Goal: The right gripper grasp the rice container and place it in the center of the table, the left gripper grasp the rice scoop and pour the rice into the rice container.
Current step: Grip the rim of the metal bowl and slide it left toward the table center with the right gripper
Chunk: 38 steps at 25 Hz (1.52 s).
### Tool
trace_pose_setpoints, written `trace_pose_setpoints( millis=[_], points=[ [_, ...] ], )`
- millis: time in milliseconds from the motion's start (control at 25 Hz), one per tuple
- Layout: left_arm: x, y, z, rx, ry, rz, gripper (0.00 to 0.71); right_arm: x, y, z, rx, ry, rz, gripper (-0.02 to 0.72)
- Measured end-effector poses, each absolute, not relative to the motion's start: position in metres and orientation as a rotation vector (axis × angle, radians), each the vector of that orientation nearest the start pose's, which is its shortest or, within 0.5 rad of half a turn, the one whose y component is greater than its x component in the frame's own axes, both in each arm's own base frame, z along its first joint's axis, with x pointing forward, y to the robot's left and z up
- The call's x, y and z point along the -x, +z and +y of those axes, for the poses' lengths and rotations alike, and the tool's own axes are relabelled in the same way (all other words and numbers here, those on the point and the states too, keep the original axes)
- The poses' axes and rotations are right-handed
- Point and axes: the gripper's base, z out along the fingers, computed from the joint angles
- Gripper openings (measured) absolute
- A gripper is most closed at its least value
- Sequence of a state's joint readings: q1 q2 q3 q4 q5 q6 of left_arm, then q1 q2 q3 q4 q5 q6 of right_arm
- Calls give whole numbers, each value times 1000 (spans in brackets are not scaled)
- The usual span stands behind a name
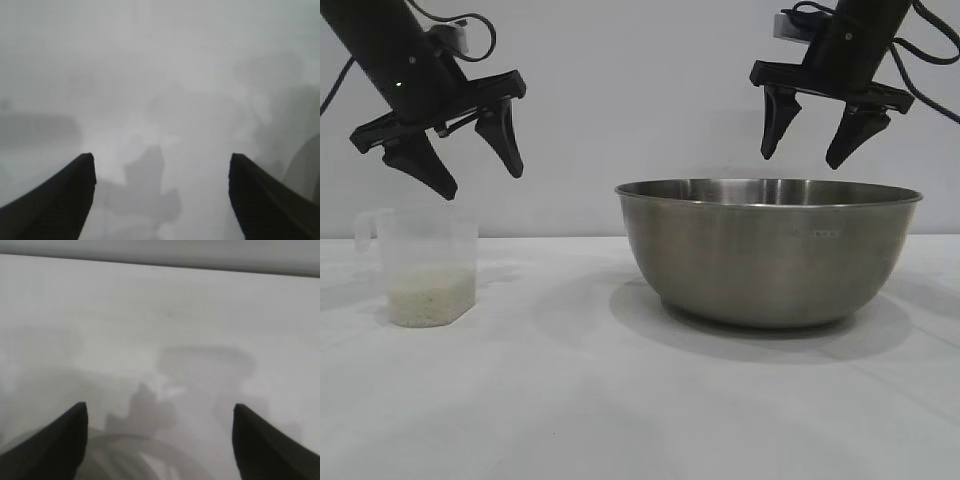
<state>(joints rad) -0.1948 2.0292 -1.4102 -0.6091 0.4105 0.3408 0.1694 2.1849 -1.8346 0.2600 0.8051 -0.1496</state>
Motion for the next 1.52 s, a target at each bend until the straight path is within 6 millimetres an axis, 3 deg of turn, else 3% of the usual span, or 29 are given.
trace_pose_setpoints(
  millis=[640,920,1240,1280,1320,1520],
  points=[
    [-431,183,-107,-56,-476,2473,487,-472,213,96,304,271,2691,535],
    [-430,183,-107,-60,-481,2481,487,-454,222,91,401,230,2910,535],
    [-429,181,-108,-65,-486,2491,487,-449,225,96,364,325,2937,535],
    [-429,181,-108,-65,-486,2491,487,-447,223,96,358,331,2946,535],
    [-429,181,-108,-65,-486,2491,487,-445,221,96,352,335,2960,490],
    [-429,181,-108,-65,-486,2491,487,-426,213,92,341,334,3027,491]
  ],
)
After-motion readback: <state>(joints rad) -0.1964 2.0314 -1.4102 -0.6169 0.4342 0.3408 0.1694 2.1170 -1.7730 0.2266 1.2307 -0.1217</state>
